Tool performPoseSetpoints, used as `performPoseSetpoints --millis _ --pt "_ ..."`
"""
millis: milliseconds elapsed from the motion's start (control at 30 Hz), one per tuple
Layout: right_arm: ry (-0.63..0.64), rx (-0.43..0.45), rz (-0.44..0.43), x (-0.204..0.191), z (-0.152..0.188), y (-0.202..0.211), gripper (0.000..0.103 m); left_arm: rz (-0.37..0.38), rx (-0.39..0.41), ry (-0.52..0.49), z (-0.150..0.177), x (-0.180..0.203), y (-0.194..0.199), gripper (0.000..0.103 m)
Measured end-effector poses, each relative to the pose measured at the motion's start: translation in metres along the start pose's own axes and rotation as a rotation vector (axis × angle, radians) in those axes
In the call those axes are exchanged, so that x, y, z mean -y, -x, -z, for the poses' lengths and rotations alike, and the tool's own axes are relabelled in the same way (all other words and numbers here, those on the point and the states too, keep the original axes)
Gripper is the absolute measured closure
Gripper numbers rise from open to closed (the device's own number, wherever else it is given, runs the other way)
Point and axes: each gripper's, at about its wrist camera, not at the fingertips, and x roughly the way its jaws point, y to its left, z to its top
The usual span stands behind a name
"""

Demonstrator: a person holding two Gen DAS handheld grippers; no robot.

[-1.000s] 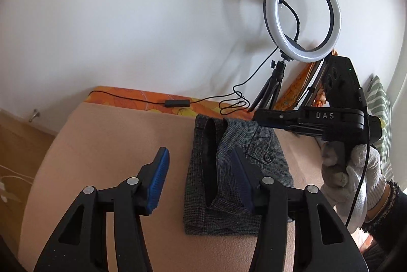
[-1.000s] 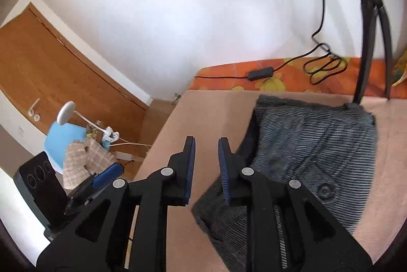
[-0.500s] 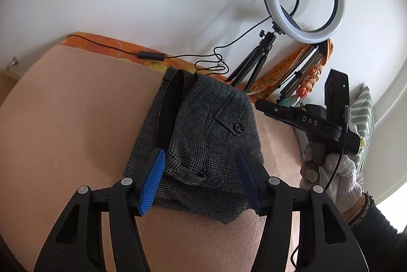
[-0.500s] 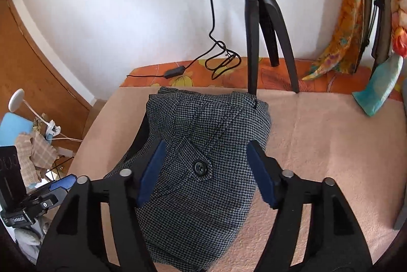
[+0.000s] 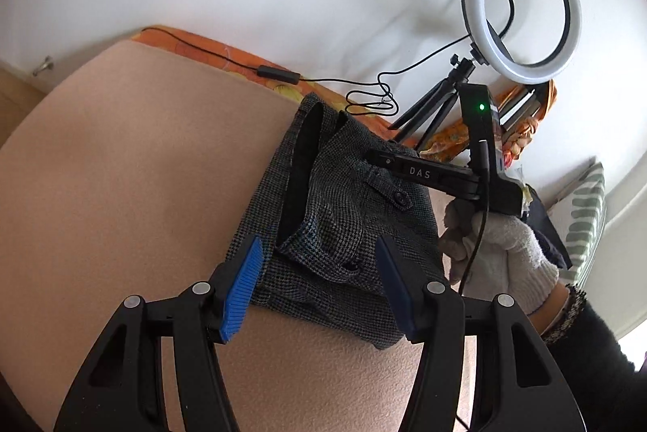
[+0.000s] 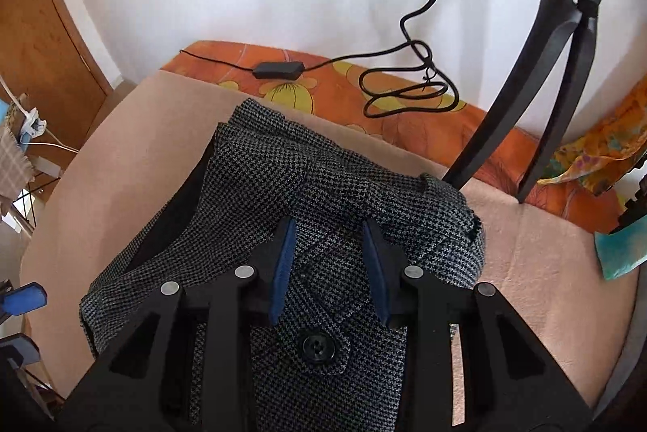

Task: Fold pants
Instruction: 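Press and smooth the folded pants with both grippers, then close both grippers on the folded houndstooth pants bundle from opposite sides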

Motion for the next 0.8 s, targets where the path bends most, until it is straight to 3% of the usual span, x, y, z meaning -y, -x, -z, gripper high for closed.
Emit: performPoseSetpoints --millis 200,267,367,533,800 --pt "-0.043 0.017 -0.048 0.001 0.005 0.015 0.055 0.092 -0.084 0.129 0.008 -0.014 -0.015 0.046" --pt "-0.088 0.038 -0.087 0.011 0.013 0.031 0.039 0.097 -0.091 0.149 0.01 -0.016 -0.016 0.046" --pt "-0.154 0.059 -0.1 0.029 0.028 0.049 0.028 0.125 -0.092 0.218 0.013 -0.023 -0.017 0.046" --pt "-0.324 0.027 -0.19 0.071 0.05 0.054 0.024 0.16 -0.116 0.347 0.021 -0.037 -0.025 0.046" --pt "-0.473 -0.024 -0.304 0.108 0.071 0.042 0.023 0.14 -0.127 0.398 0.03 -0.039 -0.028 0.044"
